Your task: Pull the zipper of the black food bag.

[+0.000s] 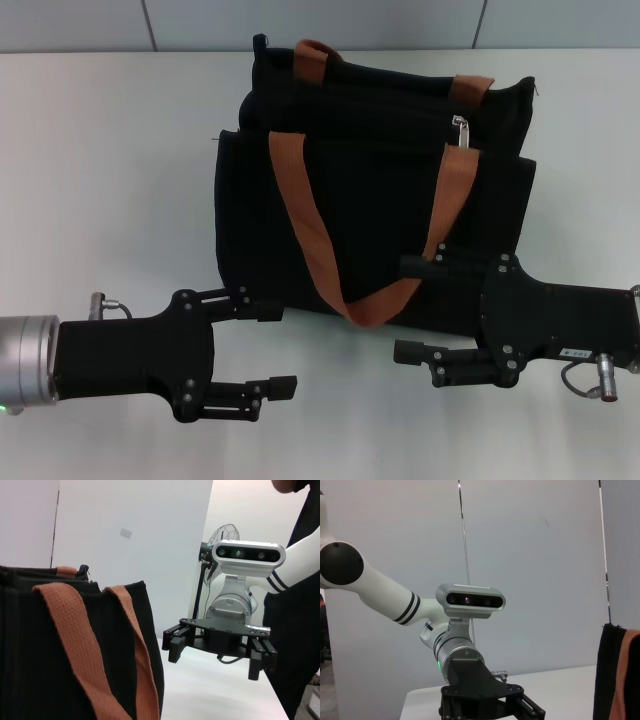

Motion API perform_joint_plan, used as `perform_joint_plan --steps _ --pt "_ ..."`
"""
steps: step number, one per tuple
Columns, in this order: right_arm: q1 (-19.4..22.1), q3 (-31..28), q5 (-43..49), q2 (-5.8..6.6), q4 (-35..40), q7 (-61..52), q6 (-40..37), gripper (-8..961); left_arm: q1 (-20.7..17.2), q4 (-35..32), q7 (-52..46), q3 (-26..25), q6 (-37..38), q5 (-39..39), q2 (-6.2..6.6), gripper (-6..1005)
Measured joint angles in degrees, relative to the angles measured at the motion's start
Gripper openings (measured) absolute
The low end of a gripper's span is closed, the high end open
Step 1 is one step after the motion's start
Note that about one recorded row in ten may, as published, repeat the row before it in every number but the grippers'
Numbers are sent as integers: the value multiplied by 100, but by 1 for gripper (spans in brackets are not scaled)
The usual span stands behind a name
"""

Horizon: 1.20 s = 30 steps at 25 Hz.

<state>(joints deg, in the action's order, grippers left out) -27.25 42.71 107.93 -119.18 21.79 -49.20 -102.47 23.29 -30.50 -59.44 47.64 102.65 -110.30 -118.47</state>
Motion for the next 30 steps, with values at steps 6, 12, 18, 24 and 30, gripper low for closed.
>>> perform_joint_plan --steps 6,12,18,24,30 --pt "0 0 0 0 1 -9 -3 830 16 0 2 0 -1 0 0 802" --pt "-1 0 0 0 7 -19 -13 830 31 0 3 0 -1 0 0 802" --pt "-46 0 0 0 4 -19 -17 829 54 0 3 0 -9 0 0 802" --pt "-90 0 0 0 -4 -19 -19 829 53 -1 3 0 1 3 0 802" --pt "-191 0 0 0 -31 -25 11 829 67 1 3 0 14 44 -7 802"
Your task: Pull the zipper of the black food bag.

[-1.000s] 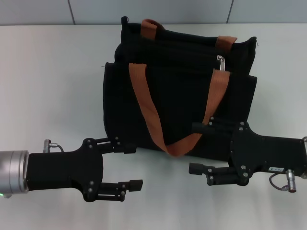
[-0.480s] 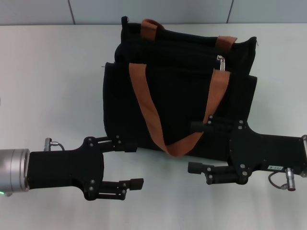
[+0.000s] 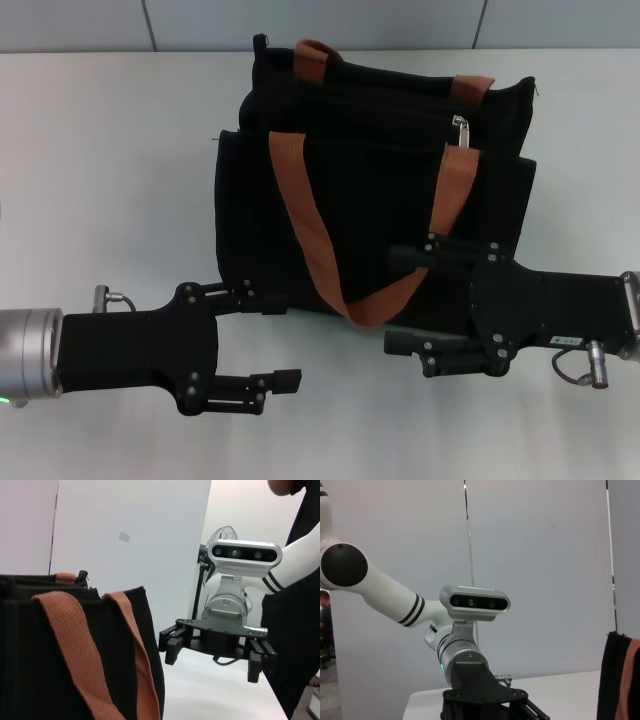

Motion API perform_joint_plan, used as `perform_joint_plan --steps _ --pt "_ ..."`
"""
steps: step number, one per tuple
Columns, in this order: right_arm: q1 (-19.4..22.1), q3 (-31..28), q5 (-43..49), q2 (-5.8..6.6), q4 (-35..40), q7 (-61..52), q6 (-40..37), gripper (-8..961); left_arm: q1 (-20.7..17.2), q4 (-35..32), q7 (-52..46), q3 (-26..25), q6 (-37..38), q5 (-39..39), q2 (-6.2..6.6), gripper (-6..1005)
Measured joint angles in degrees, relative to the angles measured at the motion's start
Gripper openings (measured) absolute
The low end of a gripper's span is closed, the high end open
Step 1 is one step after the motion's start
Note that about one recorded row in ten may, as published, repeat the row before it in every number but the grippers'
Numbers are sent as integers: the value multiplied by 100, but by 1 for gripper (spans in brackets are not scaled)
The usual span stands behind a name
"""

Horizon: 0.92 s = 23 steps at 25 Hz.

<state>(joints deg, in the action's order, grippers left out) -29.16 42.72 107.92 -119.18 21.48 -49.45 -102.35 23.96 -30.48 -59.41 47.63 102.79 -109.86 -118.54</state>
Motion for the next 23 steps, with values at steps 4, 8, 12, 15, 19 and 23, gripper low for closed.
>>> perform_joint_plan --steps 4,8,12,15,19,23 --pt "-76 -11 -2 1 3 -66 -13 829 69 74 -51 -21 34 5 1 802" --pt "-134 13 -3 9 11 -193 -22 829 66 86 -62 -66 65 8 13 802" --pt "-138 16 -4 18 14 -206 -45 829 45 87 -19 -124 125 28 15 802" --pt "-113 -3 -6 24 18 -205 -53 829 68 78 -32 -128 191 93 18 802" --pt "-103 26 -7 26 13 -165 -55 829 87 59 -57 -132 278 154 35 802" --pt "-103 33 -3 22 21 -154 -57 829 73 60 -19 -177 305 159 50 802"
